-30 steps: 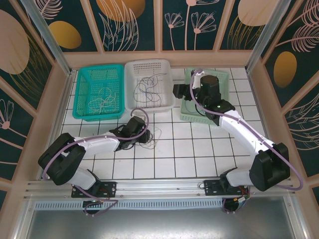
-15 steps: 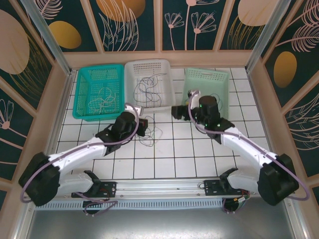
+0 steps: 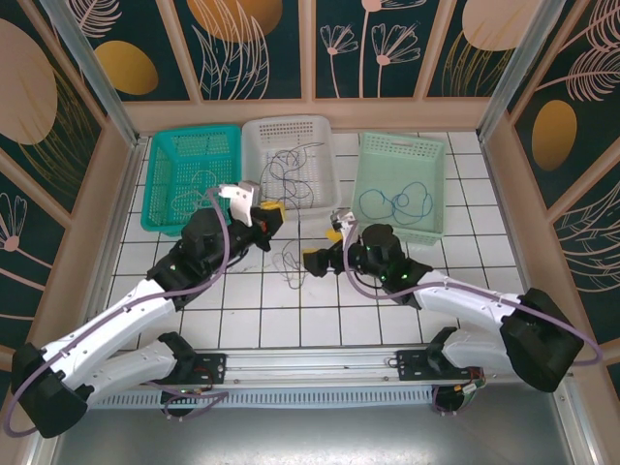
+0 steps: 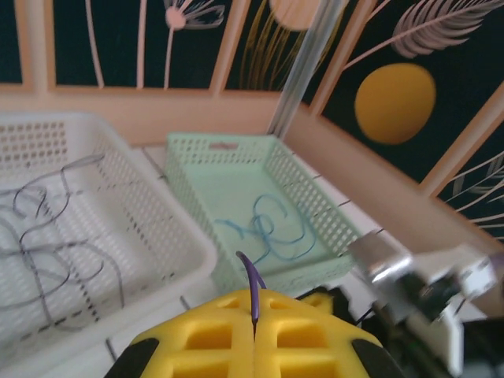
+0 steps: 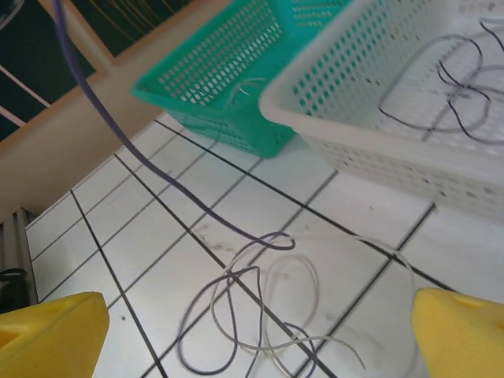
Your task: Untangle the cables
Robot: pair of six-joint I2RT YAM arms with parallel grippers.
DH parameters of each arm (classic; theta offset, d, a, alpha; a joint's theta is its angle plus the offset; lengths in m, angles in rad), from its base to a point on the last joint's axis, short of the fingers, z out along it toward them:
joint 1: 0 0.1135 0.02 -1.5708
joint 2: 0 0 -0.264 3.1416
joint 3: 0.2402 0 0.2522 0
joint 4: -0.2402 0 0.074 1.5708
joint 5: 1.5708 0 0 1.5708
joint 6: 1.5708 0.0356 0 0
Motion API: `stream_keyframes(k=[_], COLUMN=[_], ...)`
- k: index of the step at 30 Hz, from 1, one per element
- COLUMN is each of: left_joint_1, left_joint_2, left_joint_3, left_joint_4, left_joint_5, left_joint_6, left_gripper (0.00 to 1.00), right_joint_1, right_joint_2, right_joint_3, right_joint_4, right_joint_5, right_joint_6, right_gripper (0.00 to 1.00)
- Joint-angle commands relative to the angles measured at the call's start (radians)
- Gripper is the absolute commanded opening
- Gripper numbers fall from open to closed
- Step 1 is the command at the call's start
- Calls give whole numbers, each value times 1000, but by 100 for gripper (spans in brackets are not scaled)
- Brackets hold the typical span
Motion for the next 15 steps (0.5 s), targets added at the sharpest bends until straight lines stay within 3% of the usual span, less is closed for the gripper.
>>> stream_keyframes(k=[1, 4, 15], left_joint_1=[5, 4, 4], left_joint_2=[16, 25, -17], left_joint_3=[107, 168, 228], left_joint_4=[31, 45, 151], left_joint_5=[52, 93, 182], left_joint_6=[29, 27, -38], left_gripper=[0, 0, 0], right_joint_1=[46, 68, 118], right_joint_2=[60, 131, 302], right_joint_3=[58, 125, 272], right_joint_4=[167, 162, 262], right_joint_5=[45, 125, 177], right_joint_6=[-50, -73, -106], right_gripper=[99, 99, 99])
